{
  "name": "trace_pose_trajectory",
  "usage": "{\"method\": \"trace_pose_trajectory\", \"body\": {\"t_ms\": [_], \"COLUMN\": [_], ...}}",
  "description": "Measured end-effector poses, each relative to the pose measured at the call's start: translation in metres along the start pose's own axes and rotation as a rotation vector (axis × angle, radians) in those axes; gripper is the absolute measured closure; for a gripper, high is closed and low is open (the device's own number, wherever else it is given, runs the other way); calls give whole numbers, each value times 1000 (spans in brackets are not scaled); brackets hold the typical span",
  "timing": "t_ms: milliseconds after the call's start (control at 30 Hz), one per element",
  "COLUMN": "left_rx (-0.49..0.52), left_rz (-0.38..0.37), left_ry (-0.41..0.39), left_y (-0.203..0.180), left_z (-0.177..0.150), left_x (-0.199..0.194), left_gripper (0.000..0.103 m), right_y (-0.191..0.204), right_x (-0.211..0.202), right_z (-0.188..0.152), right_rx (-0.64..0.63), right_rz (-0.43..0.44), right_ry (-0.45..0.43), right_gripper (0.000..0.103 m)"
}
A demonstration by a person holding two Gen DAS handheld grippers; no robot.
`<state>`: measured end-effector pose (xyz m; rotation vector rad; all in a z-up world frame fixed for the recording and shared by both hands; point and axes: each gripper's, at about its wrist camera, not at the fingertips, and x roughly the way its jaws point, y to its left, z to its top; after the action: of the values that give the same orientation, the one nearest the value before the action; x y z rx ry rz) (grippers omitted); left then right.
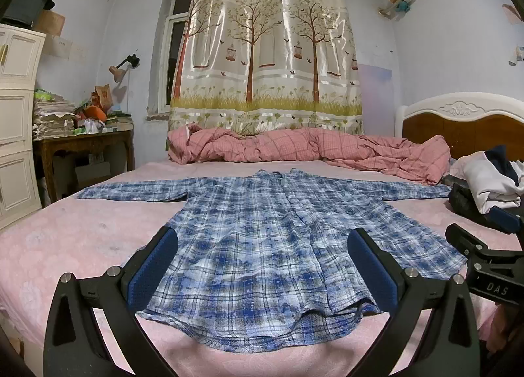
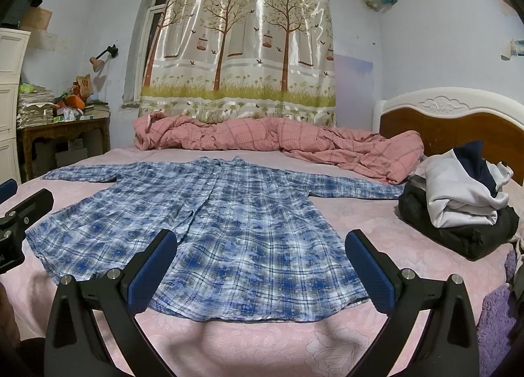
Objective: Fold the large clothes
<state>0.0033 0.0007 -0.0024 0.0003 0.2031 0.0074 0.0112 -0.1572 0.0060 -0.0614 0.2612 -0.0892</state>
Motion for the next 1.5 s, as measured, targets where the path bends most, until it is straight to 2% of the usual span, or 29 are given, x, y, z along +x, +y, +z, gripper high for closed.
{"method": "trace_pose_trajectory", "body": {"t_ms": [400,533,800,1033,1333,1500], "left_rx": [25,10,-18,-51,-38,-12], "left_rz": [6,34,19,14,19,28], "left_ry": [-2,-19,-22,-13,-3,-26], "left_y": [-10,-9,-3,6,5,1], "left_z": [3,2,3,3,2,1], "left_x": [-3,-4,-8,-5,0,-3], "left_gripper": [0,0,0,0,0,0], "right_y": [-1,-1,1,9,11,9], "right_x": [-1,-2,-5,-8,-11,-12], "right_z": [2,3,1,3,1,0], "right_rx": [6,-5,7,-32,-35,-31], "right_rz": [-5,-8,1,-4,-7,-9], "right_ry": [-1,-14,-17,-33,-39,-38], "right_gripper": [0,0,0,0,0,0]}}
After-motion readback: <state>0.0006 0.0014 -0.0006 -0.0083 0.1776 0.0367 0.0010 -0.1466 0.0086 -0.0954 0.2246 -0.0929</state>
